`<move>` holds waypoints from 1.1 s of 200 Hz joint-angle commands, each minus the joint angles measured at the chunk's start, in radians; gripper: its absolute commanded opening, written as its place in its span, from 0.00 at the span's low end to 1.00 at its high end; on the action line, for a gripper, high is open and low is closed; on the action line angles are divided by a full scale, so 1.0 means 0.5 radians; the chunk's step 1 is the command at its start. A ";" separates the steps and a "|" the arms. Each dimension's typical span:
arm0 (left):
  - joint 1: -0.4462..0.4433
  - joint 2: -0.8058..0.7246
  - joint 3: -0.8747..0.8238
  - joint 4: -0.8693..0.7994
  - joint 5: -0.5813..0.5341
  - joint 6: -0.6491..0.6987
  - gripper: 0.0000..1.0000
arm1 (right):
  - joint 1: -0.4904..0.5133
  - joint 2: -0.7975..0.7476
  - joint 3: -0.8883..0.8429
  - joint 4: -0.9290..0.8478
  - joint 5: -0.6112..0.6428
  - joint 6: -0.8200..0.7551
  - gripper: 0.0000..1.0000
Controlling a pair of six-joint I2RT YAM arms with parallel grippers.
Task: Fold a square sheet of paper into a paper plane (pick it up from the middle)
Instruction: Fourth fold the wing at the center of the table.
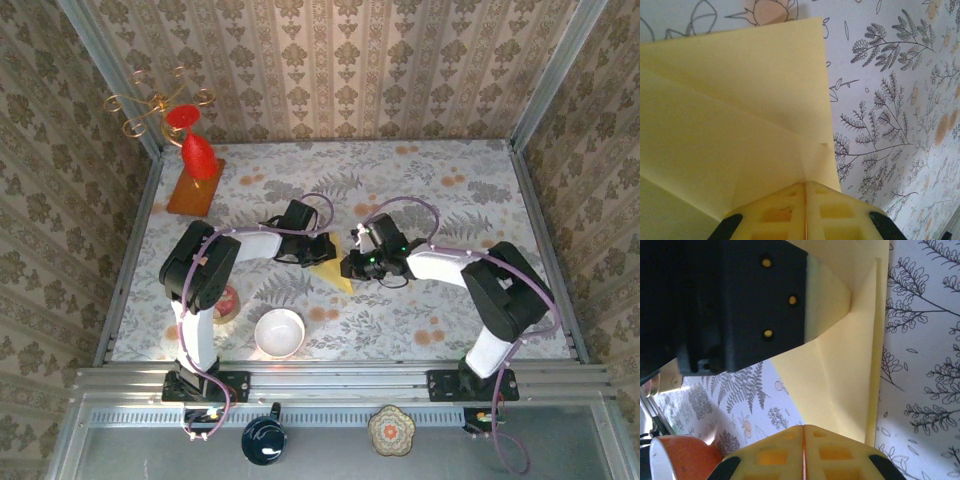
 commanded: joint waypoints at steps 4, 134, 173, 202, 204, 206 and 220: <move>0.023 0.107 -0.004 -0.211 -0.087 0.038 0.10 | 0.017 0.099 0.096 -0.115 0.013 -0.011 0.10; 0.027 0.170 0.030 -0.501 -0.316 -0.067 0.06 | 0.022 0.195 0.070 -0.452 -0.022 -0.165 0.08; 0.033 0.188 0.024 -0.519 -0.342 -0.085 0.05 | 0.022 0.119 -0.021 -0.497 -0.023 -0.177 0.08; 0.036 0.193 0.018 -0.529 -0.357 -0.085 0.05 | 0.022 0.048 -0.120 -0.503 -0.027 -0.174 0.08; 0.036 0.192 0.016 -0.528 -0.357 -0.085 0.05 | 0.022 0.043 -0.126 -0.505 -0.028 -0.175 0.07; 0.036 0.191 0.013 -0.529 -0.357 -0.085 0.05 | 0.022 0.038 -0.132 -0.506 -0.029 -0.177 0.07; 0.036 0.195 0.013 -0.525 -0.354 -0.085 0.05 | 0.022 0.014 -0.175 -0.519 -0.028 -0.176 0.08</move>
